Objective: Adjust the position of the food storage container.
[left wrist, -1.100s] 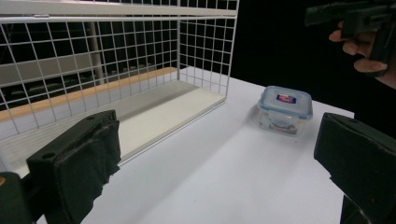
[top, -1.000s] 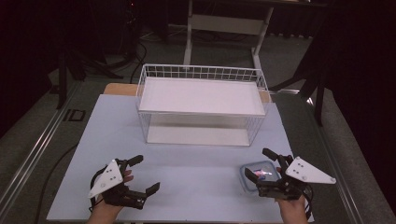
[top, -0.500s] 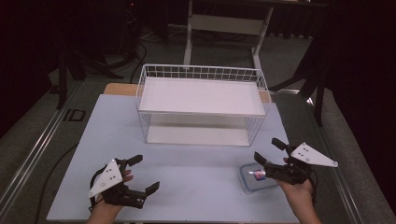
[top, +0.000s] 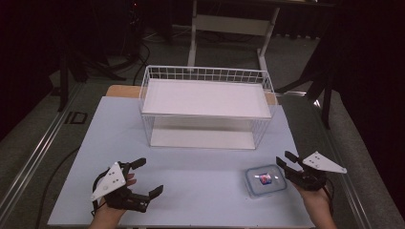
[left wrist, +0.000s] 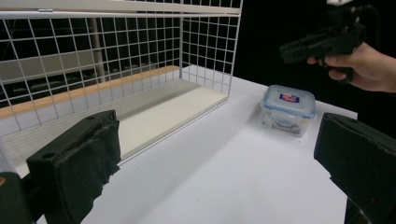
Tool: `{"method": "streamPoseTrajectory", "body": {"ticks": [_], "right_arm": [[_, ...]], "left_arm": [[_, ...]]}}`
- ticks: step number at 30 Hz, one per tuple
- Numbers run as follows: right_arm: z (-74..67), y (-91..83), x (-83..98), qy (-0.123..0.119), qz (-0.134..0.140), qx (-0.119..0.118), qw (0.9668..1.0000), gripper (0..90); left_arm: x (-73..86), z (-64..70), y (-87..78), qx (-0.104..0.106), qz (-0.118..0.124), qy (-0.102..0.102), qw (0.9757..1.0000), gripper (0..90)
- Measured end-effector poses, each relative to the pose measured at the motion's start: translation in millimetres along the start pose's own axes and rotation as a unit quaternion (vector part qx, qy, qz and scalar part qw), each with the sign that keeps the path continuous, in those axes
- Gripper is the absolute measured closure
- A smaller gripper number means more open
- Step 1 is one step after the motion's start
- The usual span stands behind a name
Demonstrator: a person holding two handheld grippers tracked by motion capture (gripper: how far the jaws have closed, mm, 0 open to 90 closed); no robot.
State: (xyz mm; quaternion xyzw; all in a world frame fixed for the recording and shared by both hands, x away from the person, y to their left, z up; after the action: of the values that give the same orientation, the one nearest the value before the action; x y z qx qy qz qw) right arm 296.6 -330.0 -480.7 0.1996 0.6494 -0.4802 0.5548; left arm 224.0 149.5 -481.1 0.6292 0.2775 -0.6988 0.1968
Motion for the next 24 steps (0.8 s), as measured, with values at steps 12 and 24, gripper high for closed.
{"method": "streamPoseTrajectory", "body": {"ticks": [12, 24], "right_arm": [[18.3, -7.1, 46.0, -0.014, -0.070, 0.058, 0.9958, 89.9], [9.3, -12.5, 82.7, 0.016, -0.128, 0.025, 0.9913, 90.0]], "left_arm": [[0.9, -0.2, 1.2, 0.001, -0.001, -0.001, 1.0000, 1.5], [0.8, 0.5, 2.1, 0.003, -0.001, -0.001, 1.0000, 1.5]]}}
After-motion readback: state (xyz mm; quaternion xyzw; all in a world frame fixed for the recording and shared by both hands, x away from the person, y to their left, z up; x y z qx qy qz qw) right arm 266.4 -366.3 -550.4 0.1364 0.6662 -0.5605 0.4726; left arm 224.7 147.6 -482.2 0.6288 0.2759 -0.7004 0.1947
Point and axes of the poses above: each handheld gripper's, and its own axes: y roughly forward along the jaws, x roughly out of its underside, z roughly to its right, the point moved 4 cm from there along y, roughly forward along the jaws, and after that the axes turned 2 degrees about z, right-handed, at the moved point
